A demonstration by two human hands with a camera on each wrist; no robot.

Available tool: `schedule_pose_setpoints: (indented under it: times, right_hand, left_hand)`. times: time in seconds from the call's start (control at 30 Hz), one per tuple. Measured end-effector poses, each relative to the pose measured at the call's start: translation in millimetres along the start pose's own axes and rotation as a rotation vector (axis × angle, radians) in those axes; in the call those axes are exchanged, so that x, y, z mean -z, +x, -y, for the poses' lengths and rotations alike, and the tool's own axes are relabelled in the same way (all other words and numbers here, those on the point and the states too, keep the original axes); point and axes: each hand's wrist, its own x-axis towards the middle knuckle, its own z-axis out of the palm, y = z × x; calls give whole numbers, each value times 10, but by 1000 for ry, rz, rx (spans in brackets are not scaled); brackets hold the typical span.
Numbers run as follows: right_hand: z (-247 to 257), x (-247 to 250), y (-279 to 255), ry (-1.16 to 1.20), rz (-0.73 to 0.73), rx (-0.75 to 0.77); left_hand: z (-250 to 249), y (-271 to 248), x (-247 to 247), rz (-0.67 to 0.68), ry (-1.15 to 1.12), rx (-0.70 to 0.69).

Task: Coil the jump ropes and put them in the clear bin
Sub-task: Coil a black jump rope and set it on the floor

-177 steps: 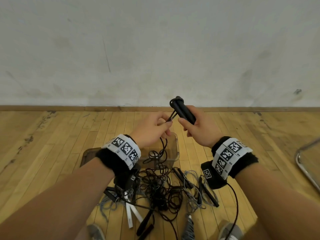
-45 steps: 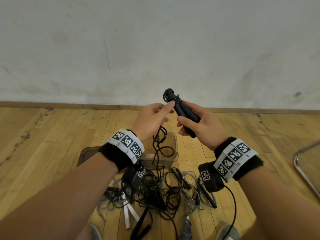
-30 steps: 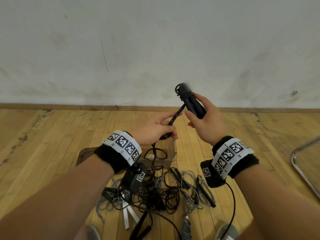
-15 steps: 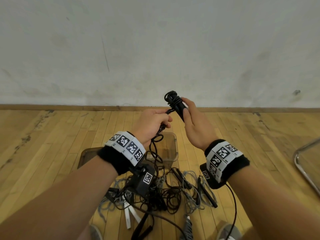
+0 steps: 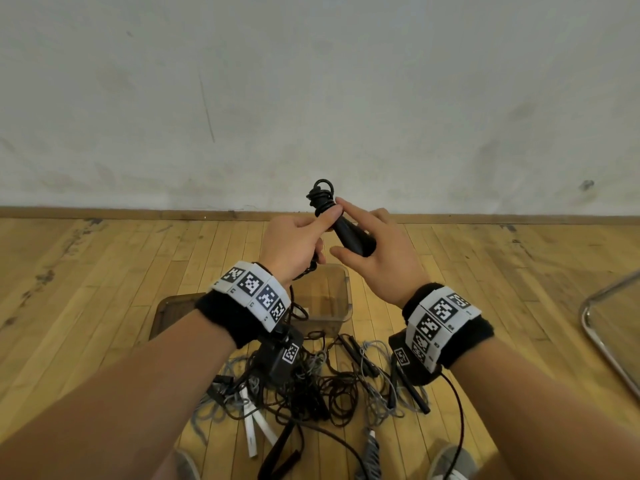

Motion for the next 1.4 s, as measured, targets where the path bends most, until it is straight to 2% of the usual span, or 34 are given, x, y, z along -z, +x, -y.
schedule_pose_setpoints:
  times: [0.07,0.23,0.3,0.43,0.53,0.77,0.87,1.07,1.17,1.4]
  right_hand:
    - [33,-8,-8,39,-3,-40]
    - [137,64,-21,650,144,-303]
    - [140,57,-27,694,184,-314]
    - [46,85,-5,523,130,-218]
    - [24,129,11,376,93,-149]
    - [-92,49,38,96,-32,-113]
    - [-83,36,29,-1,-41,-104]
    - [-64,-7,37,-193,-53,-91]
    - [-45,-54,32,-215,-46,-65]
    - [10,-159,-27,48,45,29]
  left_hand:
    - [-9,-12,-1,33,-16,7]
    - [-8,14,32,95,-112,15]
    - [18,31,45,120,-133,17]
    - [25,74,86,108,-154,39]
    - [14,99,140,166,-146,61]
    - [-5,58,115,231,-197,133]
    - [-2,47,100,263,-191,135]
    - [-1,44,52,185,-239,119]
    - [-5,23,19,123,-256,111]
    - [30,44,52,-9,-236,105]
